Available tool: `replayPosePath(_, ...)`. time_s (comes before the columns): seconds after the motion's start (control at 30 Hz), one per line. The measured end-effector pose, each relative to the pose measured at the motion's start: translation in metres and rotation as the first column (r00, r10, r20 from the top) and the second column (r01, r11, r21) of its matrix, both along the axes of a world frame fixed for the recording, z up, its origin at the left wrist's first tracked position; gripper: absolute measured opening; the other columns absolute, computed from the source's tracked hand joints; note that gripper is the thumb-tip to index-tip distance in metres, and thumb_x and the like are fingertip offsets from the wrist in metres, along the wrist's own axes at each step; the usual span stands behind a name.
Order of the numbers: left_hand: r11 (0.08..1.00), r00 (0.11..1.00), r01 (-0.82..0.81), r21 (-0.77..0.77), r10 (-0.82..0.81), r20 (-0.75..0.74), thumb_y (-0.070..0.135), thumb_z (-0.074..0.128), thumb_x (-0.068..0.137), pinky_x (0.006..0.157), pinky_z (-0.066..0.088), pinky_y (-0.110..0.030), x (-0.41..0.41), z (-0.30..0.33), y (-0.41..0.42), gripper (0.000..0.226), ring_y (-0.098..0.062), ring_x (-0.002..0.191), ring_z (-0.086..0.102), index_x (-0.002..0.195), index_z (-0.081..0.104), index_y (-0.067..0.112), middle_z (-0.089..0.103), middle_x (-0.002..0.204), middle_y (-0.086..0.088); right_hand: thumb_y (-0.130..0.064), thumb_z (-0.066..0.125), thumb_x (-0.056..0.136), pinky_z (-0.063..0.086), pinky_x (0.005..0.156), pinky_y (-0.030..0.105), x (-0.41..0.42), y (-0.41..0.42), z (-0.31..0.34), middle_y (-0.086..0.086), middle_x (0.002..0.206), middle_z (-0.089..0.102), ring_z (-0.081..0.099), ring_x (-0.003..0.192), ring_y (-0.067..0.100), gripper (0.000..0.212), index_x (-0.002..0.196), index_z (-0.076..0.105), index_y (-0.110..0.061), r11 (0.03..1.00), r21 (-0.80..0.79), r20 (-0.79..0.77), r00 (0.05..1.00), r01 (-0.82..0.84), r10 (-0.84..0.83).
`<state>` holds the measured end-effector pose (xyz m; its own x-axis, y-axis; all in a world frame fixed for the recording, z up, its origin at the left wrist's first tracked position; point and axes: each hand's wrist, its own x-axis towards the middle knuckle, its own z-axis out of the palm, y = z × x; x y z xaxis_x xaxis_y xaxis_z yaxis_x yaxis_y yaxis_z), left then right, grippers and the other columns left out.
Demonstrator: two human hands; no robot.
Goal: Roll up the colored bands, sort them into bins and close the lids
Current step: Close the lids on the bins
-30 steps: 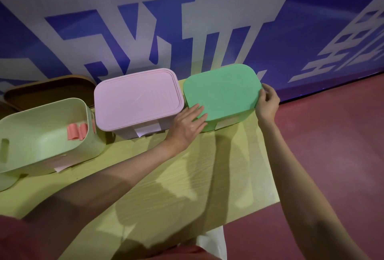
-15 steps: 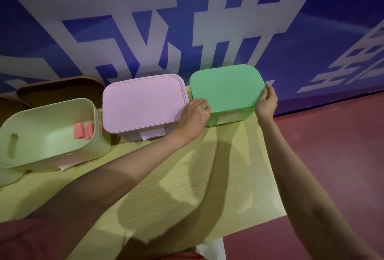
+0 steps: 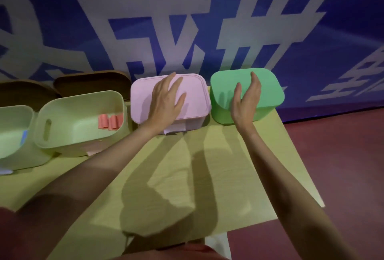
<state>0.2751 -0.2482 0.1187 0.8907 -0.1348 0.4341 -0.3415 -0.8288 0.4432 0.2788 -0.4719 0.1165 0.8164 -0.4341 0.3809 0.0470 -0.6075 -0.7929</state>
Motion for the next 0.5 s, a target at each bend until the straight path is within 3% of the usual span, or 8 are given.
replayPosePath(0.1,0.990,0.990,-0.140,-0.025,0.141,0.004,0.027,0.050,0.095,0.108,0.033,-0.042,-0.012,0.001,0.072,0.043,-0.032,0.129,0.043,0.133,0.053,0.008,0.048,0.140,-0.015,-0.024,0.045,0.099,0.026,0.115,0.033,-0.005,0.069,0.016,0.012,0.149,0.036,0.033,0.138,0.024,0.052,0.146,0.030,-0.006,0.980,0.015,0.007,0.980,-0.197,0.197)
replayPosePath(0.2,0.970,0.969,-0.242,-0.028,0.240,-0.064,0.022,0.053,0.096,0.109,0.033,-0.043,-0.030,0.006,0.131,0.041,-0.031,0.131,0.041,0.134,0.052,0.007,0.047,0.140,-0.015,-0.022,0.048,0.098,0.025,0.113,0.028,-0.011,0.132,0.028,0.013,0.148,0.037,0.035,0.136,0.024,0.055,0.146,0.030,-0.004,0.935,0.032,0.001,0.935,-0.353,0.353)
replayPosePath(0.3,0.964,0.960,-0.265,-0.007,0.263,-0.099,0.018,0.057,0.093,0.110,0.032,-0.042,-0.044,0.013,0.174,0.044,-0.029,0.133,0.039,0.136,0.049,0.009,0.045,0.142,-0.013,-0.025,0.052,0.097,0.025,0.109,0.023,-0.012,0.183,0.032,0.010,0.148,0.038,0.036,0.134,0.020,0.057,0.147,0.028,-0.009,0.882,-0.031,-0.105,0.879,-0.470,0.465)
replayPosePath(0.5,0.941,0.929,-0.336,-0.031,0.326,-0.175,0.016,0.058,0.092,0.106,0.037,-0.040,-0.012,0.029,0.251,0.044,-0.032,0.126,0.045,0.134,0.050,0.004,0.049,0.135,-0.015,-0.017,0.057,0.095,0.035,0.109,0.035,0.020,0.249,0.036,0.011,0.150,0.036,0.038,0.136,0.027,0.062,0.148,0.027,-0.008,0.786,-0.057,-0.348,0.750,-0.615,0.562)
